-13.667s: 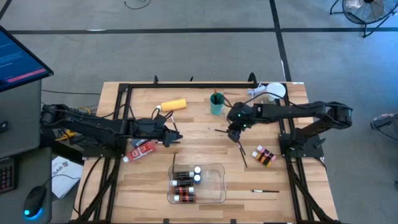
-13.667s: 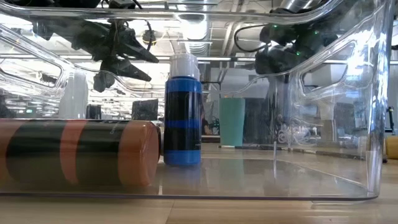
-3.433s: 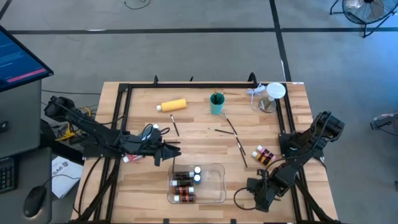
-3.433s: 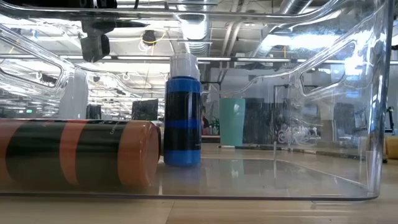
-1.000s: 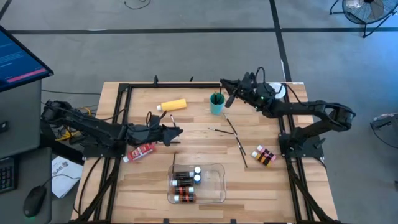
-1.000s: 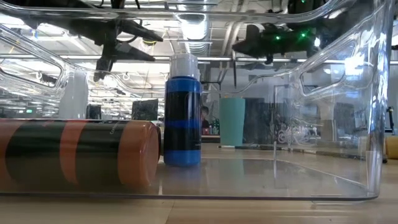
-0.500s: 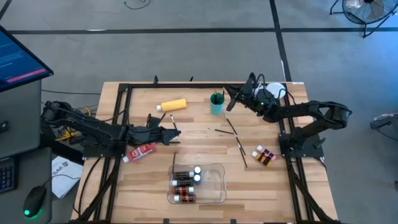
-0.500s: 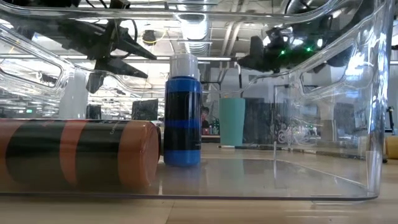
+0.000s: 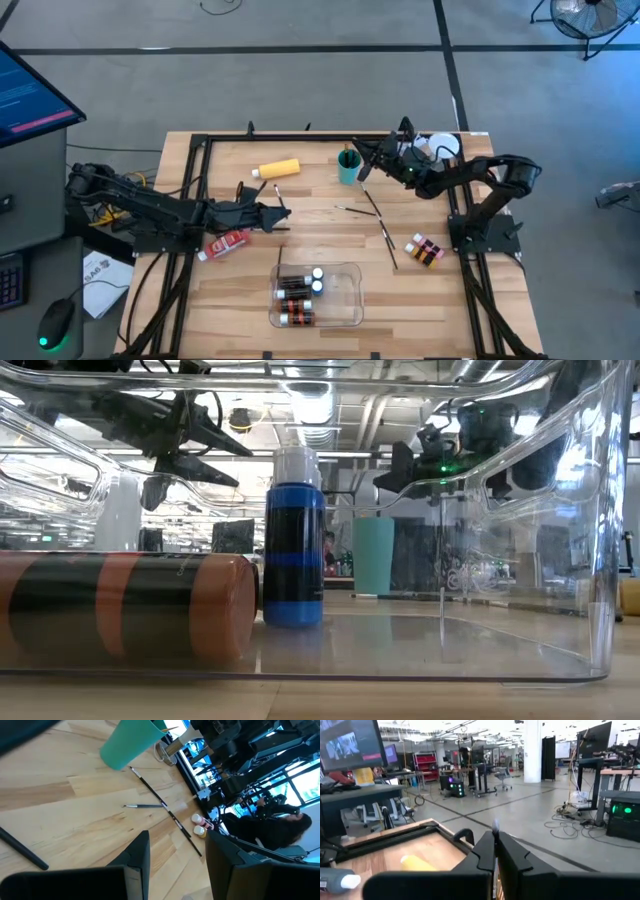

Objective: Pick & Place Paint Supplies
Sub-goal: Put the silver paint brush into the green cup

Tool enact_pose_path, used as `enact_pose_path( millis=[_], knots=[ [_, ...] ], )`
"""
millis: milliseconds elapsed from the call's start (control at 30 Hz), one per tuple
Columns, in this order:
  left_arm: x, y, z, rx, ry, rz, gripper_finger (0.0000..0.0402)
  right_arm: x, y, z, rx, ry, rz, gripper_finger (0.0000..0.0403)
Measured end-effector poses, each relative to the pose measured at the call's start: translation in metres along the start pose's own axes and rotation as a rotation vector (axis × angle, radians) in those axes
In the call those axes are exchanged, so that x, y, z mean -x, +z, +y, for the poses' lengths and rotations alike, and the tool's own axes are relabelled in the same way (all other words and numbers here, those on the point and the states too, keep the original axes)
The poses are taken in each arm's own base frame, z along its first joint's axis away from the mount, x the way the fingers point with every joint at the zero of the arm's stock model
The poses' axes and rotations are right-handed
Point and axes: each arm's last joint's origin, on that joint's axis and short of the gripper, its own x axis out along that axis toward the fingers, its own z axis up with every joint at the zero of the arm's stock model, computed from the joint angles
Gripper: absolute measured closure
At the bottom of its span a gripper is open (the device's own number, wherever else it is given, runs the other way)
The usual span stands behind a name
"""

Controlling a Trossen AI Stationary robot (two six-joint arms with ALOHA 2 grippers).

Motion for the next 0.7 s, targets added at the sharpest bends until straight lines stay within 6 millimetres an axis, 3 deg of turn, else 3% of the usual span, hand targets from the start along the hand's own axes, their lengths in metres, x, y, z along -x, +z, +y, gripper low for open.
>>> enact_pose_path(
  millis=[500,700],
  knots=[
    [0.000,0.000,0.000,-0.006,0.002,0.000,0.0302,0.000,0.002,0.001,-0.055,0.003,-0.013,0.0310],
    [0.000,0.000,0.000,-0.006,0.002,-0.001,0.0302,0.003,0.023,0.002,-0.073,0.020,-0.119,0.0295]
  ],
)
